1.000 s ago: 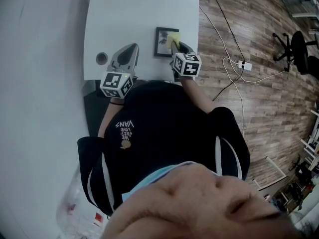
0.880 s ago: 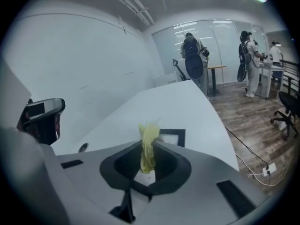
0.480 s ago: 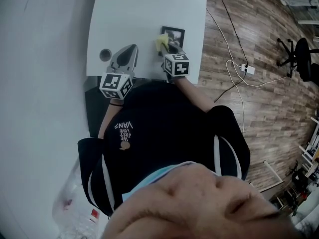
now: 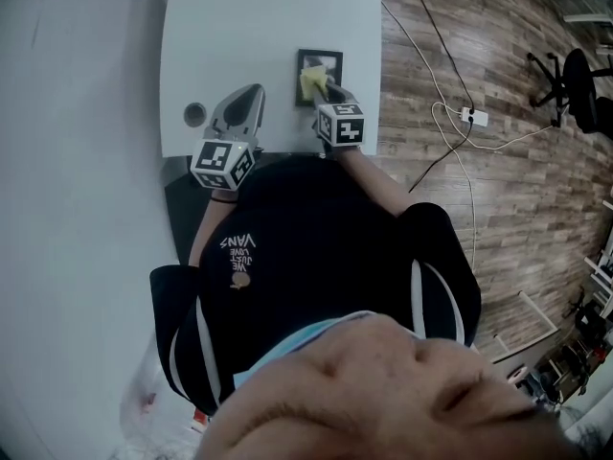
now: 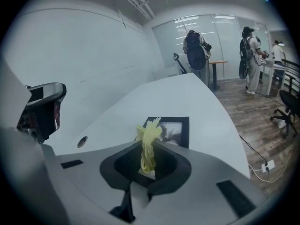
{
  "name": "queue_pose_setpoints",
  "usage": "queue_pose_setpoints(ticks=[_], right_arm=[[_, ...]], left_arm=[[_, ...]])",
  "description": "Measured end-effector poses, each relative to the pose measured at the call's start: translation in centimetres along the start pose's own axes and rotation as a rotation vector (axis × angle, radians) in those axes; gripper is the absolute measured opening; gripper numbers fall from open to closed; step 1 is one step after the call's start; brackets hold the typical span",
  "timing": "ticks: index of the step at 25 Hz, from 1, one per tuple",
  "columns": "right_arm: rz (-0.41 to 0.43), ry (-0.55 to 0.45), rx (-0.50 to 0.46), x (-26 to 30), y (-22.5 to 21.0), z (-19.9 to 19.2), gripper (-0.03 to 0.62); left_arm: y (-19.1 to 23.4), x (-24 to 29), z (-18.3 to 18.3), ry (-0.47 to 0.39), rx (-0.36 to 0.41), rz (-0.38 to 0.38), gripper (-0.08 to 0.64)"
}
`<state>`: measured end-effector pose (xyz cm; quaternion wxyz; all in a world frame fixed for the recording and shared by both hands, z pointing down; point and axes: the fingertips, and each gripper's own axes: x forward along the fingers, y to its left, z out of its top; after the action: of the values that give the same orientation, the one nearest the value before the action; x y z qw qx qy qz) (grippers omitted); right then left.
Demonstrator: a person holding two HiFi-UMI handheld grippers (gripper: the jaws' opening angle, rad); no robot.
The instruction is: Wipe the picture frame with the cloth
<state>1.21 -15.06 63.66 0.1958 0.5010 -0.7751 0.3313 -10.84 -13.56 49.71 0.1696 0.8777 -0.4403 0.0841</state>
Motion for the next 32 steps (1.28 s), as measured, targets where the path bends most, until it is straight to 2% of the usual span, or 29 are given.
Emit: queue_pose_setpoints(ticks=[18,32], right_arm=[[-0.125,-0.011,0.042,-2.7,-5.1,-0.9,0.046],[-0.181,-0.042,0.083,-4.8,-7.7,-0.4,0.046]], left_arm=[[-1.9,2.6,-0.2,0.015,-0.001,-0.075,0.017],[-3.2,3.6,0.1,0.016,0.0,-0.102,0.017]])
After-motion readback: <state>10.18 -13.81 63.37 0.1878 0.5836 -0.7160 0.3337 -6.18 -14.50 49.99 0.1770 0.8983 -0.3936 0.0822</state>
